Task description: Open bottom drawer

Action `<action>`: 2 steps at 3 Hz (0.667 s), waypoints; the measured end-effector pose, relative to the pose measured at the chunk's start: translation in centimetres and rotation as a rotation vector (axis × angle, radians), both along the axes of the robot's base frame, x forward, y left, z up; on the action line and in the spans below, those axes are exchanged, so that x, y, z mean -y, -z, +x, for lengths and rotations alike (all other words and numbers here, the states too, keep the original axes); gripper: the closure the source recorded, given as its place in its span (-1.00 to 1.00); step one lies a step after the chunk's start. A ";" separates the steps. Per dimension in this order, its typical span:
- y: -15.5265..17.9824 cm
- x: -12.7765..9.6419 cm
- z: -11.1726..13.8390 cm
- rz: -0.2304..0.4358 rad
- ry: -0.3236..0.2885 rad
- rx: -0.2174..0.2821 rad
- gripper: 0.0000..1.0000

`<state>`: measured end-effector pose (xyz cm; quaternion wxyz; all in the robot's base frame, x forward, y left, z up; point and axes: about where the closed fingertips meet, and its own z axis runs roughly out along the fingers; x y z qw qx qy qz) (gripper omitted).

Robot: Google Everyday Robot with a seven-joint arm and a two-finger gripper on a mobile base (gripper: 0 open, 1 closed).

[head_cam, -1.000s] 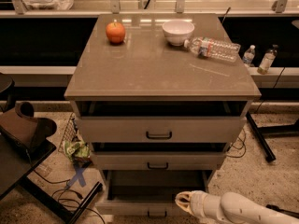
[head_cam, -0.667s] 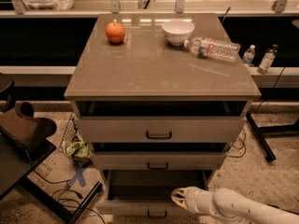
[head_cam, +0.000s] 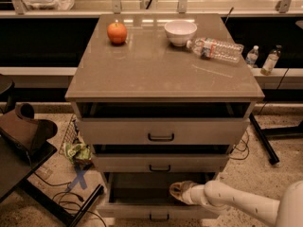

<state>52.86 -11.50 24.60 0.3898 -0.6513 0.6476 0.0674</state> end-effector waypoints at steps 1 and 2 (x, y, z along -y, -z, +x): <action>3.9 -0.5 1.9 -0.021 0.000 -0.042 1.00; 4.6 -0.6 2.9 -0.028 0.003 -0.040 1.00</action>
Offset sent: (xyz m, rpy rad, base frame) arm 0.0178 0.0047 -0.0373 -0.0198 0.0404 -0.0004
